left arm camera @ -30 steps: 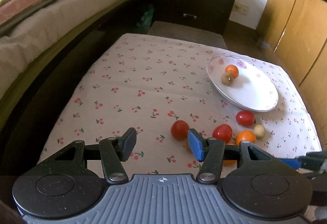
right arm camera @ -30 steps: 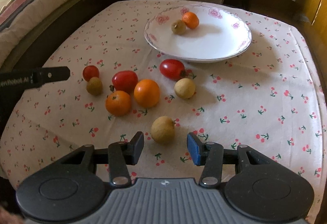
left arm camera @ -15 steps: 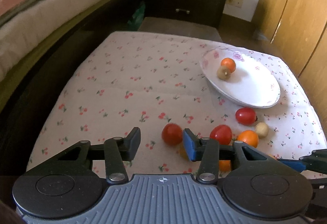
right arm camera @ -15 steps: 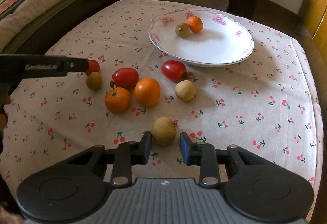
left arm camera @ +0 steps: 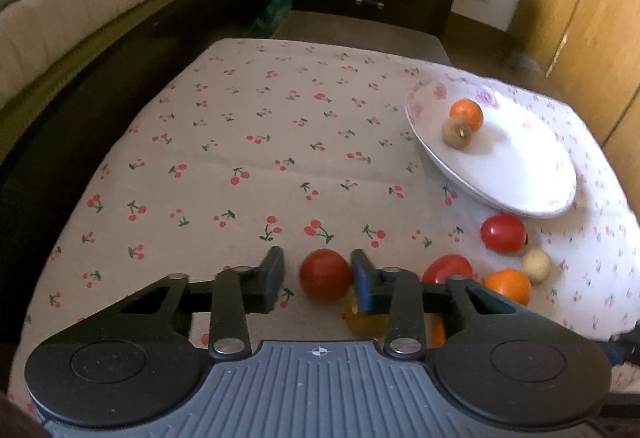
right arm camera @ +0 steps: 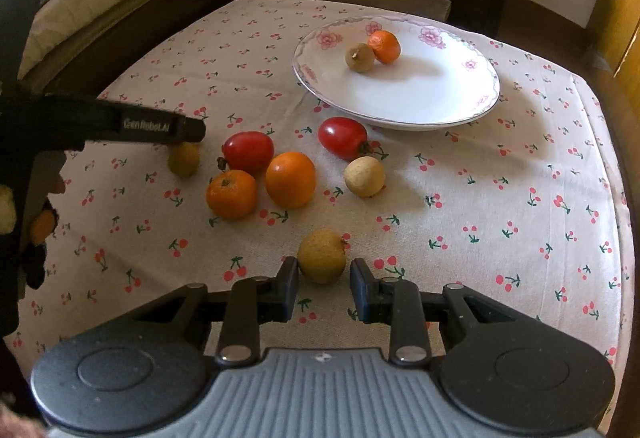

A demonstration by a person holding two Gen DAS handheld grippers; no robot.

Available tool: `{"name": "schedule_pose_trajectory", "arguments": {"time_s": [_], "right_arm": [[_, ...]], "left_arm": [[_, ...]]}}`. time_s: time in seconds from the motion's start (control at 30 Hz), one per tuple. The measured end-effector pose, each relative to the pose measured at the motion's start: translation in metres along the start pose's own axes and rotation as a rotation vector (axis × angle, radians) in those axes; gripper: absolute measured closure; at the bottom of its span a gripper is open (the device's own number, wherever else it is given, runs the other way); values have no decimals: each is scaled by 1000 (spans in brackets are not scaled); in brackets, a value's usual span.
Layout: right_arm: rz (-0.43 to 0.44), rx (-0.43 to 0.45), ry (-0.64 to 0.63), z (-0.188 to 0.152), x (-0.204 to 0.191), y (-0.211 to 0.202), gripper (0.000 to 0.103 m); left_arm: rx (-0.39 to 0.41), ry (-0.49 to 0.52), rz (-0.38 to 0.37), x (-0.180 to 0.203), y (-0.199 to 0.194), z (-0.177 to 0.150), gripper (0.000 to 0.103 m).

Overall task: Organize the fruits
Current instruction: 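Grasp a red tomato with the left tool while the right tool moves over a tan fruit, then lift the red tomato with the left tool while the right tool lowers toward the tan fruit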

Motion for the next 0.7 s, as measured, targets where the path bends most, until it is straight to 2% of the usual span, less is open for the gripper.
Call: {"name": "schedule_pose_trajectory", "arguments": {"time_s": [0.03, 0.7], "right_arm": [[2, 0, 2, 0, 1, 0, 73], [-21, -3, 7, -7, 5, -9, 81]], "left_arm": [[1, 9, -2, 1, -1, -1, 68], [0, -17, -22, -13, -33, -16, 68]]}}
Point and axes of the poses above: each gripper's, at about its wrist camera, not at the fingertips, and y roughly the way its jaws point, x to its right, z to its top, the point moved 3 cm from there along y, roughly the way its jaws point, and after that the axes turned 5 degrees about -y, right-handed, at the moved point
